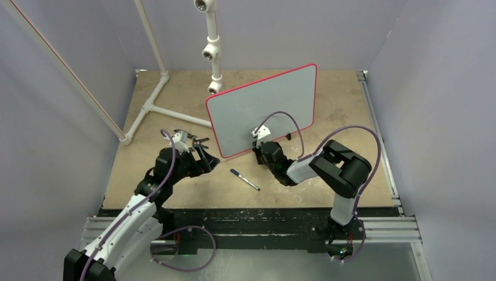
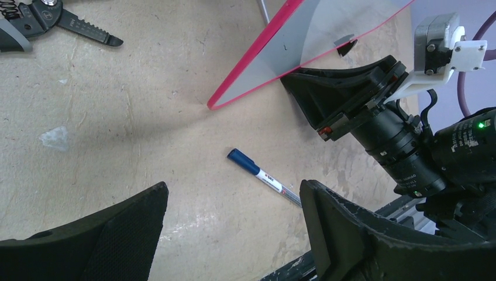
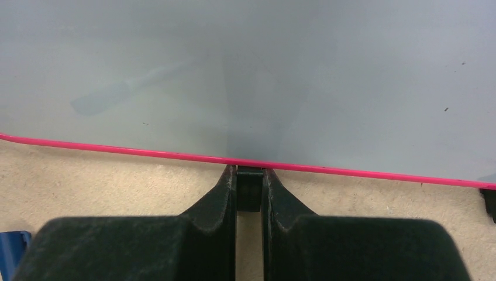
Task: Write a sentence on the whiteboard
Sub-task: Move the whiteboard to the center of the board.
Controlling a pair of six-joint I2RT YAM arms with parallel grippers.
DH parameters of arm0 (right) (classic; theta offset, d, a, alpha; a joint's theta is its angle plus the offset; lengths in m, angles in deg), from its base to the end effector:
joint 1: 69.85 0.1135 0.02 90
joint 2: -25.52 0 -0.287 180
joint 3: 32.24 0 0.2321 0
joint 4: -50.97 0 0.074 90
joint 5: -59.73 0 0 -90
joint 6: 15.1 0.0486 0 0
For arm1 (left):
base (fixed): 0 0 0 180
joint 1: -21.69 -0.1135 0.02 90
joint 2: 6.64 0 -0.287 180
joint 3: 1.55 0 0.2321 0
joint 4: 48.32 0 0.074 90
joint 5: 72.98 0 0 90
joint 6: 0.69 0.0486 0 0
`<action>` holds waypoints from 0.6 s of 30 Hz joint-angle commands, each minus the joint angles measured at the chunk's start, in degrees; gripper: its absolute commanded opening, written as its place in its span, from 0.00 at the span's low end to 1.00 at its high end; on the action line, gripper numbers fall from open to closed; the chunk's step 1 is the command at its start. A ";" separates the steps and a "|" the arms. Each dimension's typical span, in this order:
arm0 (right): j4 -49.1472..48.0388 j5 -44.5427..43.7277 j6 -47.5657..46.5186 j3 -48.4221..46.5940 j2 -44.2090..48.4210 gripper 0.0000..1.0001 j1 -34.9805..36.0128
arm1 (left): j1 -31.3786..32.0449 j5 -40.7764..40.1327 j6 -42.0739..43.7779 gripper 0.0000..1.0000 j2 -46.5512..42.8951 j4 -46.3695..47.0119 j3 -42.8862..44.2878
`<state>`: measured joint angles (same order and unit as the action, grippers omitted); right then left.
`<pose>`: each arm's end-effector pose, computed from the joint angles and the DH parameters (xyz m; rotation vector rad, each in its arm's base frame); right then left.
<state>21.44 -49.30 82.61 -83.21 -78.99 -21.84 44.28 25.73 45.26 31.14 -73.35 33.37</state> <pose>0.2388 0.2417 0.1559 -0.4765 1.9200 0.3053 0.1198 -0.0578 0.2207 -0.3058 2.1475 -0.8547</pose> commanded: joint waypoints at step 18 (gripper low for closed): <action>18.93 11.80 7.56 3.75 25.06 0.60 5.44 | 0.26 -3.84 11.74 0.87 -0.52 -13.63 15.46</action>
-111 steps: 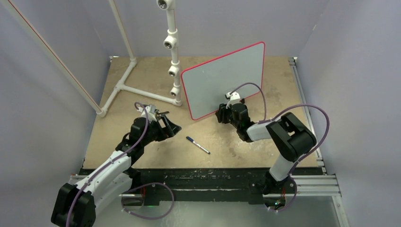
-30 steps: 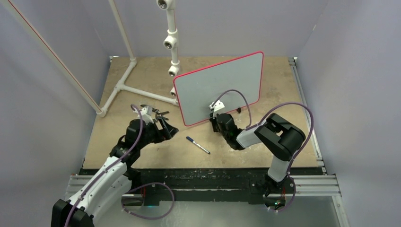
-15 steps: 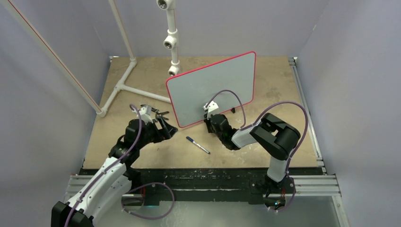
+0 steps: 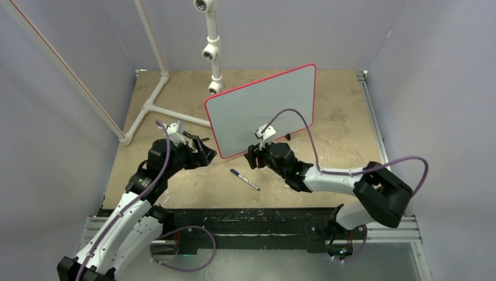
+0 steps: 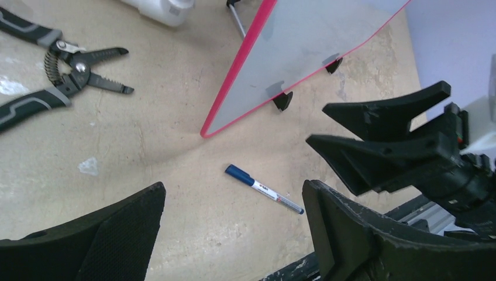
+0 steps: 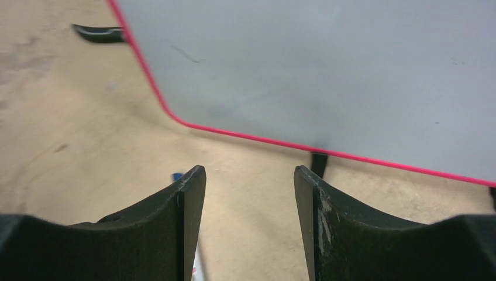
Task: Write a sentence on the whiteboard
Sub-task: Move the whiteboard to the center of the board.
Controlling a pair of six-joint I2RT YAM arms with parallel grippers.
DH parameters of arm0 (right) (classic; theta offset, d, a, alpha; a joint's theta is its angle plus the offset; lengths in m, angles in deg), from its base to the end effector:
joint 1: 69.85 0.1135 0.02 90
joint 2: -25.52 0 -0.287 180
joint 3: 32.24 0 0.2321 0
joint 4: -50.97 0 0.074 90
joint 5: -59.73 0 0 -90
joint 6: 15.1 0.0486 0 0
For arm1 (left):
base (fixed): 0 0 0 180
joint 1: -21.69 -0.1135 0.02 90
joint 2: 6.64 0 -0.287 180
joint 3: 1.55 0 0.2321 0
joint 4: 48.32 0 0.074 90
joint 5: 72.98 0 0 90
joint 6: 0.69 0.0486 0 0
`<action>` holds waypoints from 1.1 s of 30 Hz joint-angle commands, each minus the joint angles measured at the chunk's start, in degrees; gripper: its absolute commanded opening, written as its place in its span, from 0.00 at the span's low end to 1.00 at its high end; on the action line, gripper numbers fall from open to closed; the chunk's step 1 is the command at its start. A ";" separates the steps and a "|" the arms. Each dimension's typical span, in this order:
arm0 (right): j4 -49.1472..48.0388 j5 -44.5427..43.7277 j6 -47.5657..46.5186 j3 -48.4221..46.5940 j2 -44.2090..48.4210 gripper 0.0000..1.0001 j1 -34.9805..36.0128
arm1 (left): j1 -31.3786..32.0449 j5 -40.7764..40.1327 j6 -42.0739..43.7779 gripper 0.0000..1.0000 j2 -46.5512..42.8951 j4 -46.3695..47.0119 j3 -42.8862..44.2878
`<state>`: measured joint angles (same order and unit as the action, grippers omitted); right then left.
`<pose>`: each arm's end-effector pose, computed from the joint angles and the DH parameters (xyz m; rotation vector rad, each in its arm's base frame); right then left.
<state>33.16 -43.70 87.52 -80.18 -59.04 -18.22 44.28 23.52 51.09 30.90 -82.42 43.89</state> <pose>0.1913 0.2234 0.2217 -0.4884 1.8634 0.5393 0.1198 -0.0558 0.2663 -0.2134 2.1047 -0.7696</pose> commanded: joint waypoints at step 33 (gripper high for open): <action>32.70 -5.02 11.56 -10.14 -1.85 0.44 15.42 | 0.26 11.69 29.78 0.85 -0.27 4.41 8.79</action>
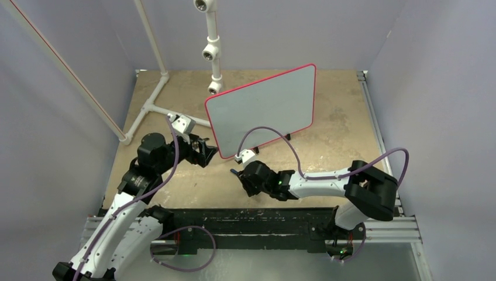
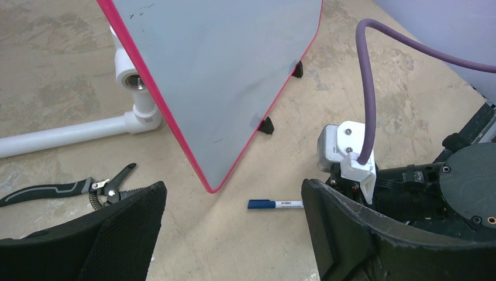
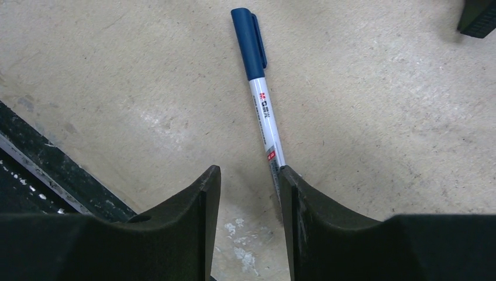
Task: Write a sentence on the whiteboard
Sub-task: Move the whiteboard to the center of the board, then pick up the whiteboard marker from the center of the board.
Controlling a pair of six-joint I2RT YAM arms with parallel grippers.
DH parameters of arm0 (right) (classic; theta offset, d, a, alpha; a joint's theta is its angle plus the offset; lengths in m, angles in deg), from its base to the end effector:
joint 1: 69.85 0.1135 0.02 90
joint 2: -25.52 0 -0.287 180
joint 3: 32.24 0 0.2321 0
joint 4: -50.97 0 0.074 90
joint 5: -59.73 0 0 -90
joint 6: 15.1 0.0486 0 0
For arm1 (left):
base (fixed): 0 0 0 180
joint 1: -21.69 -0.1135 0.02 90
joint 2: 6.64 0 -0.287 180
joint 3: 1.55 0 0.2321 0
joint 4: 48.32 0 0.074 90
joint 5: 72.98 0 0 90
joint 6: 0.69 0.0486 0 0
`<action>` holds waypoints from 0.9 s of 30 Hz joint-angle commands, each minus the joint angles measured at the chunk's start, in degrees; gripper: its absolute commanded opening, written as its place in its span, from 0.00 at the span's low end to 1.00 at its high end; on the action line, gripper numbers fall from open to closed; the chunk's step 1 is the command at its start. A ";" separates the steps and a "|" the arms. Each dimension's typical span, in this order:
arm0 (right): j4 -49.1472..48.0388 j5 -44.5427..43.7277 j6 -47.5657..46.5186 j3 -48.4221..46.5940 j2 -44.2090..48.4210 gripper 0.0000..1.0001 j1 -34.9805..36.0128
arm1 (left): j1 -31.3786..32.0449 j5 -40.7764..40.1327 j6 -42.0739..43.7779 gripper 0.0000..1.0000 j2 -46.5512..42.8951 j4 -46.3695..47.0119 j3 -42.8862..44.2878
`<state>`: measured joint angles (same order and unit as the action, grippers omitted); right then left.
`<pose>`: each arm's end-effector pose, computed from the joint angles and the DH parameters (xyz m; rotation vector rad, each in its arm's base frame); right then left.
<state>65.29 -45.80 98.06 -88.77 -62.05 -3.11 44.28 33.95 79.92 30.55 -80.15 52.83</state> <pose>0.1271 0.2628 0.1946 -0.7562 2.2490 0.4585 0.1143 -0.0629 0.3251 0.4247 1.8169 -0.6596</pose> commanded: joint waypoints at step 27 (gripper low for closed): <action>10.70 -2.17 1.37 -4.61 10.72 0.00 0.32 | 0.88 10.61 -4.40 0.70 3.88 5.93 -0.13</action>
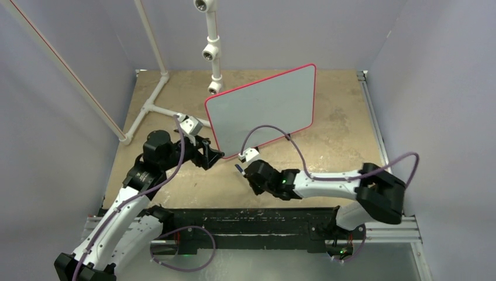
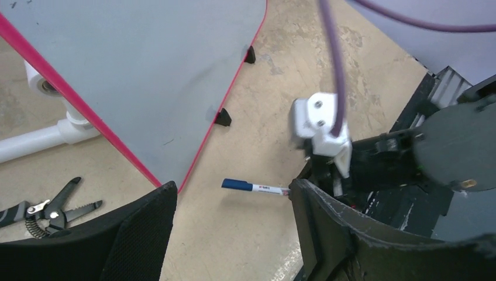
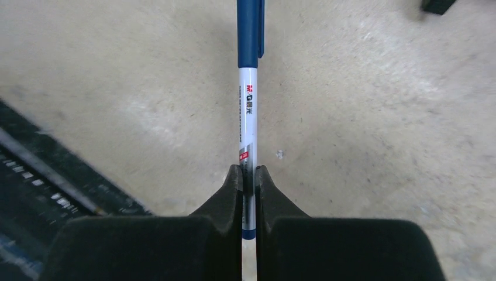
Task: Write a sentence on the whiteboard
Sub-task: Pick up the whiteboard marker from the center of the board, then pass from the right arm to the left
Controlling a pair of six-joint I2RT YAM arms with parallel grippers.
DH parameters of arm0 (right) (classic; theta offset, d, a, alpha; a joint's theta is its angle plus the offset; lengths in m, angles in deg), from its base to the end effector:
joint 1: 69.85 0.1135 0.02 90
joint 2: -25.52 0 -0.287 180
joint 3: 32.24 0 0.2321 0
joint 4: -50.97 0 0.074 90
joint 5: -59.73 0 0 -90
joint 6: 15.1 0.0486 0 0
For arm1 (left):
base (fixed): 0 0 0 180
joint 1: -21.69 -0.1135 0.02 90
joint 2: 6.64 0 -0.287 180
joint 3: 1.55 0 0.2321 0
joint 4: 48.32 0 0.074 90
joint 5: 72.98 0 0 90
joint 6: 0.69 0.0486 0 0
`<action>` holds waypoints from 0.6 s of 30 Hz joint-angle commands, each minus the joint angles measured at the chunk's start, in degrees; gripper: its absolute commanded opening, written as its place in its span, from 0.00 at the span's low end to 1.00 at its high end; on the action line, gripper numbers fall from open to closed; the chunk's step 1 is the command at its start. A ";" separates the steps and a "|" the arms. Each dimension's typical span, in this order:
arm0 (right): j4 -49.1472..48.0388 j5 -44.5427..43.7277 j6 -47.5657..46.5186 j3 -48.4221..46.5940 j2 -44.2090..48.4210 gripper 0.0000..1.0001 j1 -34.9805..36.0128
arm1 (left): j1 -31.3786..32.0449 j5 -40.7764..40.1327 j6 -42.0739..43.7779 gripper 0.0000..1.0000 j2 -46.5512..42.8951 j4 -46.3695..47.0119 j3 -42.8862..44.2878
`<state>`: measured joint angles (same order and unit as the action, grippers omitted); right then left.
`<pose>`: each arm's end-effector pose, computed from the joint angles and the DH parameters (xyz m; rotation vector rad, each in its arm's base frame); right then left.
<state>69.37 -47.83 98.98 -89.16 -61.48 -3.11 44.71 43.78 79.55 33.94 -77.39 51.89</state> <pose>0.1263 0.2566 0.1937 -0.7410 2.2834 0.3871 0.1212 -0.0753 0.3191 0.5490 1.8238 -0.8250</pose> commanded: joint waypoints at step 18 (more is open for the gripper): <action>4.94 5.29 -8.50 -9.22 29.86 0.00 0.32 | 0.44 -1.26 -52.18 0.81 2.77 39.17 -9.78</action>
<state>73.48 -43.72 93.62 -94.82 -31.06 -3.11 44.97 41.27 33.76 35.30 -47.52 41.24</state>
